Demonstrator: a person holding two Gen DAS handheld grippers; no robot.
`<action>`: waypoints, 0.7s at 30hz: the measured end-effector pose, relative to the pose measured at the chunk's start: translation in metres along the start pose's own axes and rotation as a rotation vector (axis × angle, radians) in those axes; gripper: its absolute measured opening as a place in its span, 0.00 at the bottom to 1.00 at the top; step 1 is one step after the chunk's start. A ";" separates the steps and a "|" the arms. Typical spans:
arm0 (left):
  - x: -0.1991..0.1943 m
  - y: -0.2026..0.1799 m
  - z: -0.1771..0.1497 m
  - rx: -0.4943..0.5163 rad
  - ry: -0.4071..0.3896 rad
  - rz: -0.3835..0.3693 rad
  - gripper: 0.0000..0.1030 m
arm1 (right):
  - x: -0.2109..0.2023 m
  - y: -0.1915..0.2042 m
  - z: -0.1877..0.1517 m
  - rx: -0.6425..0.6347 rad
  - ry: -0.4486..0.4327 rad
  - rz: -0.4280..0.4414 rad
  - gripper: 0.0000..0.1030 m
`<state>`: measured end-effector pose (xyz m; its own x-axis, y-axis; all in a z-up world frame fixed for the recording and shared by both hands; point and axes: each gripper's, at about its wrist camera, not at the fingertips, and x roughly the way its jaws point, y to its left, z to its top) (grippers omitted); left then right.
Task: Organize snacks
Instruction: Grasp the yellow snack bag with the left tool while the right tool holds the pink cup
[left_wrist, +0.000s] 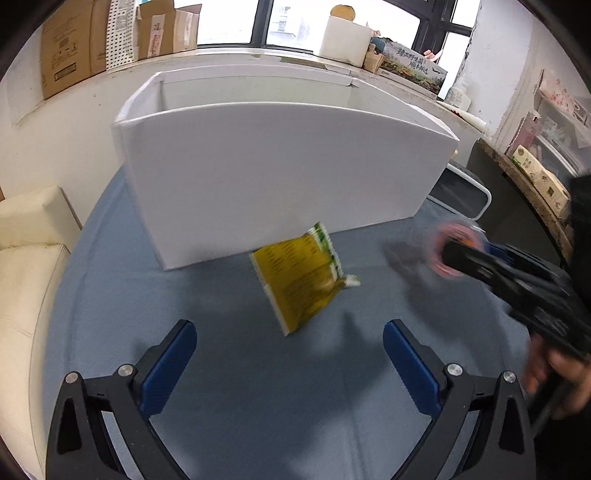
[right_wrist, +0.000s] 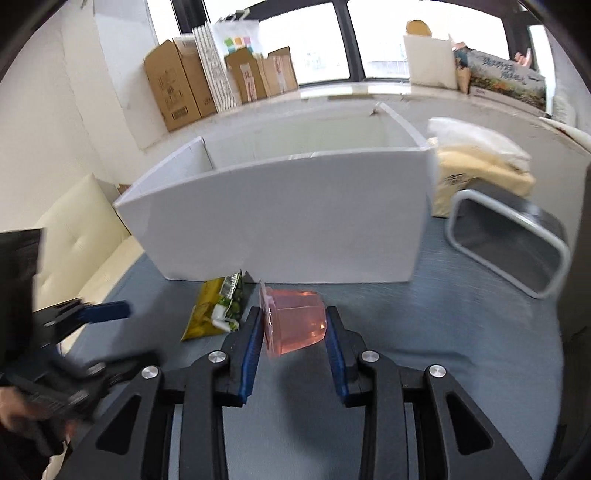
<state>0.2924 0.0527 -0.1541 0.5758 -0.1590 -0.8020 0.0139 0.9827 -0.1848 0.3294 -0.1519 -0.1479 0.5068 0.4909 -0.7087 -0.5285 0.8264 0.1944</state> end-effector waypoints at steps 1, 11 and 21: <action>0.003 -0.002 0.002 0.003 0.000 -0.001 1.00 | -0.011 -0.002 -0.004 -0.002 -0.010 -0.004 0.35; 0.048 -0.016 0.026 -0.006 0.028 0.061 1.00 | -0.078 -0.009 -0.032 0.046 -0.065 0.003 0.35; 0.048 -0.003 0.029 -0.024 -0.028 0.080 0.54 | -0.097 -0.020 -0.055 0.090 -0.070 -0.003 0.35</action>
<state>0.3437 0.0446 -0.1755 0.5972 -0.0767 -0.7984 -0.0528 0.9895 -0.1345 0.2529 -0.2309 -0.1202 0.5564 0.5040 -0.6605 -0.4652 0.8477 0.2550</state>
